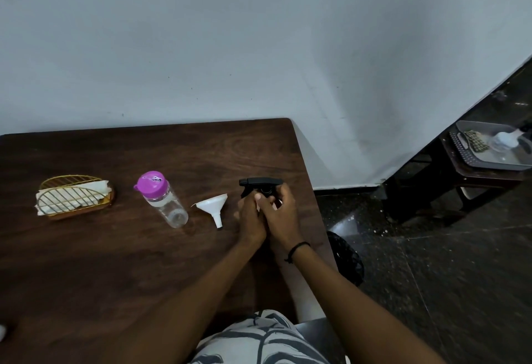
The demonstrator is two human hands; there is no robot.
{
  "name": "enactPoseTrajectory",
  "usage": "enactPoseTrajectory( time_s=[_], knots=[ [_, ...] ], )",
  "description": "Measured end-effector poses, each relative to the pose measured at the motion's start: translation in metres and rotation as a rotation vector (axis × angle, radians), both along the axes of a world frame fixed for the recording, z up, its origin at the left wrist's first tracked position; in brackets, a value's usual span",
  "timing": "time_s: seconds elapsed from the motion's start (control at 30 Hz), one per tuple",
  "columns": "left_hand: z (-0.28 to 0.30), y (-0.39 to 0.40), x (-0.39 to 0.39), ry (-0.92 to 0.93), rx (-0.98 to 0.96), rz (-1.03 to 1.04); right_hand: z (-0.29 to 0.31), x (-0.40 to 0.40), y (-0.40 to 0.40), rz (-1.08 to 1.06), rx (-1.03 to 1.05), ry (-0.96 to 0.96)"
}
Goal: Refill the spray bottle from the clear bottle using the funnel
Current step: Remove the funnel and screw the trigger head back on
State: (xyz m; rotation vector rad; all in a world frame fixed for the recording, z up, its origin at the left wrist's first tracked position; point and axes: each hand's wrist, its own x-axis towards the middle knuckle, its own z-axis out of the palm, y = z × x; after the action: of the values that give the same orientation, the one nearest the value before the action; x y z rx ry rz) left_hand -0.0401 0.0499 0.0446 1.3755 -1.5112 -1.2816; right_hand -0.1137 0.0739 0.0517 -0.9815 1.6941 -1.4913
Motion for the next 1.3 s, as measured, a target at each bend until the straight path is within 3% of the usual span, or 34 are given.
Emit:
enactPoseTrajectory(
  time_s=[0.2,0.47,1.0,1.3],
  knots=[
    [-0.009,-0.006,0.004,-0.161,-0.07,-0.069,-0.004,-0.016,-0.005,0.06,0.018,0.103],
    [-0.009,-0.01,0.008,-0.196,-0.137,-0.096,0.006,-0.033,-0.01,0.22,0.05,0.138],
    [-0.023,-0.008,0.003,-0.267,-0.123,-0.012,-0.002,-0.011,-0.005,0.002,0.034,0.066],
    [-0.025,-0.009,0.004,-0.359,-0.246,0.027,0.007,-0.013,-0.006,0.016,0.082,0.238]
  ],
)
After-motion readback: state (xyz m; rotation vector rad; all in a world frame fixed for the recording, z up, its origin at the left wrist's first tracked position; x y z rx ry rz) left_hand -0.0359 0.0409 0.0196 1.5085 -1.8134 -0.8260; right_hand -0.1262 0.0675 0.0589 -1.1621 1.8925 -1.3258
